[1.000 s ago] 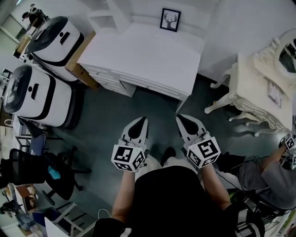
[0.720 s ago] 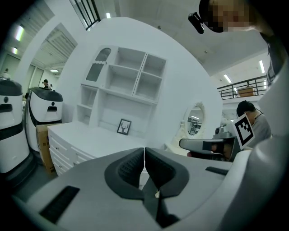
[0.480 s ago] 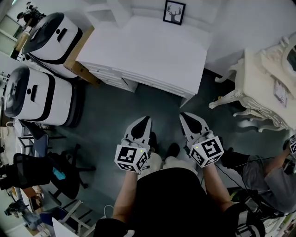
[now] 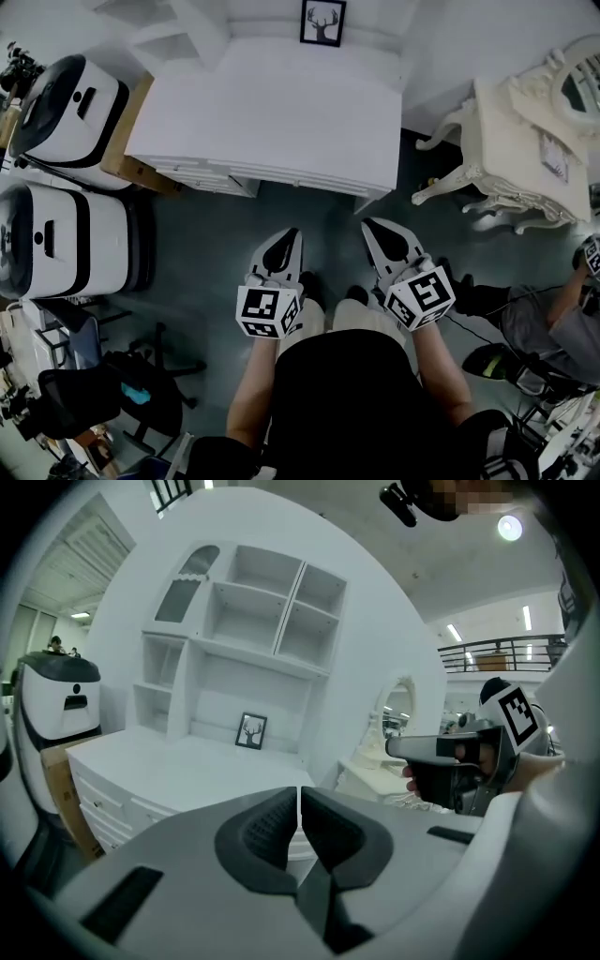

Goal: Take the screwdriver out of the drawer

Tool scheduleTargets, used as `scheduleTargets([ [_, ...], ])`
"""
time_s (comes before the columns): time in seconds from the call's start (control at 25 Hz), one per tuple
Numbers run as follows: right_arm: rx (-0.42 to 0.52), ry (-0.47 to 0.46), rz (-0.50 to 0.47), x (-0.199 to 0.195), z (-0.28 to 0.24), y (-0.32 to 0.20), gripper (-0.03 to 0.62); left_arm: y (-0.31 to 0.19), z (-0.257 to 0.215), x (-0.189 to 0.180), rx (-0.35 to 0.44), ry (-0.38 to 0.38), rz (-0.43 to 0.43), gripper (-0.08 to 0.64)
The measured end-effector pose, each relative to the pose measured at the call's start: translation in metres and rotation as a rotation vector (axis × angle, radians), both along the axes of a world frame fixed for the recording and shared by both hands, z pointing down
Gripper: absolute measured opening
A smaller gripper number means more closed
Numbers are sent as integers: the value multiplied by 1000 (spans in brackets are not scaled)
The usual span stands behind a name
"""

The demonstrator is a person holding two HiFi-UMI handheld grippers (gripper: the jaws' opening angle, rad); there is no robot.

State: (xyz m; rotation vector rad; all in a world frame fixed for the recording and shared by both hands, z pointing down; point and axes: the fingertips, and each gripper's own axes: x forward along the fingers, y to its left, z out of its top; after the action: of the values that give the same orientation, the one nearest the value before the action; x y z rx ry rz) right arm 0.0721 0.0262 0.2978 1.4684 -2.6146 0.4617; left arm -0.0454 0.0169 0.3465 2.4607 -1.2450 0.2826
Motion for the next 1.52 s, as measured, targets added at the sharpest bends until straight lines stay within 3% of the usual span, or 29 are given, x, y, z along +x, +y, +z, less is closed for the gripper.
scheduleTargets([
  [0.32,-22,45,112,-6,26,-10,17,-27,39,-10,-21,12,106,26],
  [0.72,-72,40,151,-3,61,-18,17,-53,89,-5,-70,-35,131,26],
  [1.52,-173,41,143,15,132,-59,17,-115,193,4,-157,-80,63,30],
])
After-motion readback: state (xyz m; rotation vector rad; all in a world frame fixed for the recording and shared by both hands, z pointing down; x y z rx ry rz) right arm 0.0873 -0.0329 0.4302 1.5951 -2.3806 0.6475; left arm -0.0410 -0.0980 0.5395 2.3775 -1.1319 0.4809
